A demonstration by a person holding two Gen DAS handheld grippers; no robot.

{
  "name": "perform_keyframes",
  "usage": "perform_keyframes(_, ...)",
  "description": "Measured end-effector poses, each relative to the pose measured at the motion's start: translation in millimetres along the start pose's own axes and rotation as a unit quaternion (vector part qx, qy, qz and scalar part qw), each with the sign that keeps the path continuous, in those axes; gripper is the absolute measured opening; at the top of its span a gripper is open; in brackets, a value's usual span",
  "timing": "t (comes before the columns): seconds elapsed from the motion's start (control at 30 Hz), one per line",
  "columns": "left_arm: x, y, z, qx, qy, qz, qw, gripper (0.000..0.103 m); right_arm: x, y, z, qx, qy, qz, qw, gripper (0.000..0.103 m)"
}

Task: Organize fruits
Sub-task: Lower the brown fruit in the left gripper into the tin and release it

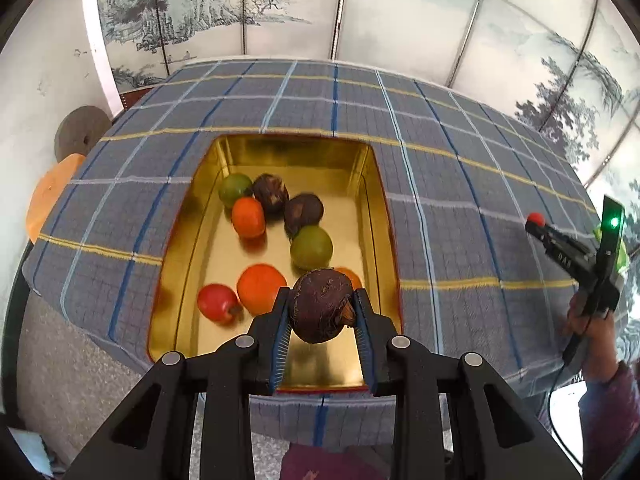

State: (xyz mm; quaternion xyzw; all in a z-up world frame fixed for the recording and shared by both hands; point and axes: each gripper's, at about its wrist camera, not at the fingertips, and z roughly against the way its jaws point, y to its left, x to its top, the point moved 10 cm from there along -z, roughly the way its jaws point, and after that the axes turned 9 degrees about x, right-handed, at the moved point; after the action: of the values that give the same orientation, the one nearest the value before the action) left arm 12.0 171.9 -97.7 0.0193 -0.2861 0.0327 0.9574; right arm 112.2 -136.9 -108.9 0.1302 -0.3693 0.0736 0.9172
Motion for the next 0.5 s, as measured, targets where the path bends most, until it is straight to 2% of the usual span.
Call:
perform_keyframes(0.33,-9.7,8.1,-14.0,0.045,-0.015,-0.016,0.9987,0.031,-4.1,-4.8,-6.9,-0.016,0.019,-0.002,1.0,0.029)
perform_keyframes(0.5,-12.8,10.2,-19.8,0.051,-0.014,-0.018,0.9984,0.031,-6.3,-2.4,-8.7,-0.024,0.028,0.01,0.999,0.029)
